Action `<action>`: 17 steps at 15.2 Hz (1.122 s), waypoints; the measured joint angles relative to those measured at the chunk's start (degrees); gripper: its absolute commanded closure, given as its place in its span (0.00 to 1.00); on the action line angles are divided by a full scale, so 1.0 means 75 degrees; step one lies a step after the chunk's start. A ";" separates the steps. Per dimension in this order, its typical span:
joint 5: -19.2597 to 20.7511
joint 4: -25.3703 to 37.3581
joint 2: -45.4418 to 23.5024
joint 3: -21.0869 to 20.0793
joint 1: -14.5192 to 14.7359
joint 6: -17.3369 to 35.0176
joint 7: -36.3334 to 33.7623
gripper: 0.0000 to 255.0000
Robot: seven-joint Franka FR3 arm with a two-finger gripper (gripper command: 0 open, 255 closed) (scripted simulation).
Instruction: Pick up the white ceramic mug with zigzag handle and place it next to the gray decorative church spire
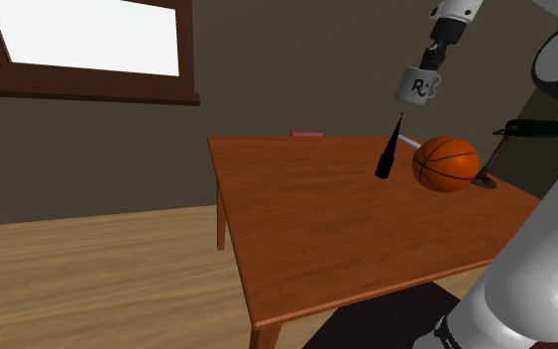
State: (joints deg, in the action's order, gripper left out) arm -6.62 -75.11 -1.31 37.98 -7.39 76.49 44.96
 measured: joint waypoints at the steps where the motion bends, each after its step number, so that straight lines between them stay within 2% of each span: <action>1: -0.0136 0.0190 -0.0214 0.0099 -0.0114 -0.0040 0.0189 1.00; 17: 0.0375 -0.2222 0.0560 -0.0077 0.0072 0.1786 0.0092 1.00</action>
State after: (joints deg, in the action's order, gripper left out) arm -3.80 -91.78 2.89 37.40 -6.85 89.88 45.65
